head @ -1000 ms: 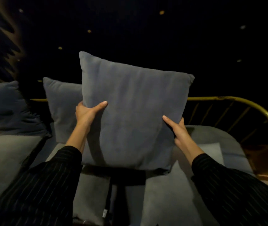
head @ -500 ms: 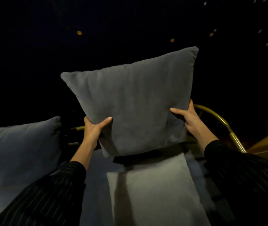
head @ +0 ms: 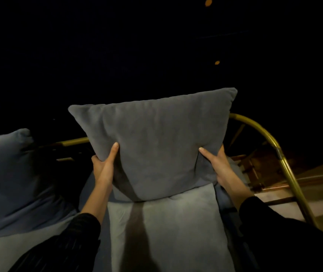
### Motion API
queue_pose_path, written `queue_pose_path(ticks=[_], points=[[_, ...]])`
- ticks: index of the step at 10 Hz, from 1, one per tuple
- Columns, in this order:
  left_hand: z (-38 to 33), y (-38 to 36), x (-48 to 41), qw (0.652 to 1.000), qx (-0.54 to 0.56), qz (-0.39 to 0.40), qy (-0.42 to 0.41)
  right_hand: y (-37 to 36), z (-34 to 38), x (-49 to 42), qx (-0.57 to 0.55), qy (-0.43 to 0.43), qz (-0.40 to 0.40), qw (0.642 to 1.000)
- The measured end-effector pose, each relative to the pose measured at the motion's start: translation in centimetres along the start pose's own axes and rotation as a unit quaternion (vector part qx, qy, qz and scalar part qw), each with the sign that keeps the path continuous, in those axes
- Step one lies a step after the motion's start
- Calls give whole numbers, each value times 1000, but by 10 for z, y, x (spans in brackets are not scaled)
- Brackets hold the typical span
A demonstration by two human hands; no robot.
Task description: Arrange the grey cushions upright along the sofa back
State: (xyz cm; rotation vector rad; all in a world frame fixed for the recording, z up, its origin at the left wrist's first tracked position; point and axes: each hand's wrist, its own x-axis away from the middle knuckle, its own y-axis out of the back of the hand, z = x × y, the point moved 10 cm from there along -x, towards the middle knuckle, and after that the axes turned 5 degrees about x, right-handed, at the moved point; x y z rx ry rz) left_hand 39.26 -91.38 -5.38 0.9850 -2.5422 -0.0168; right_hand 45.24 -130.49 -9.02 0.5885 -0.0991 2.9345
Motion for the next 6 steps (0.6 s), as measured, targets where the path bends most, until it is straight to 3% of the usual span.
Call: queue_pose_path(ticks=[2, 5, 6], points=[[14, 12, 12, 997, -45, -53, 26, -16, -14, 2, 92, -3, 37, 995], [9, 6, 34, 986, -150, -44, 62, -2, -39, 25, 177, -107, 26, 978], [31, 2, 63, 981, -178, -4, 82, 3, -59, 50, 197, -117, 26, 973]])
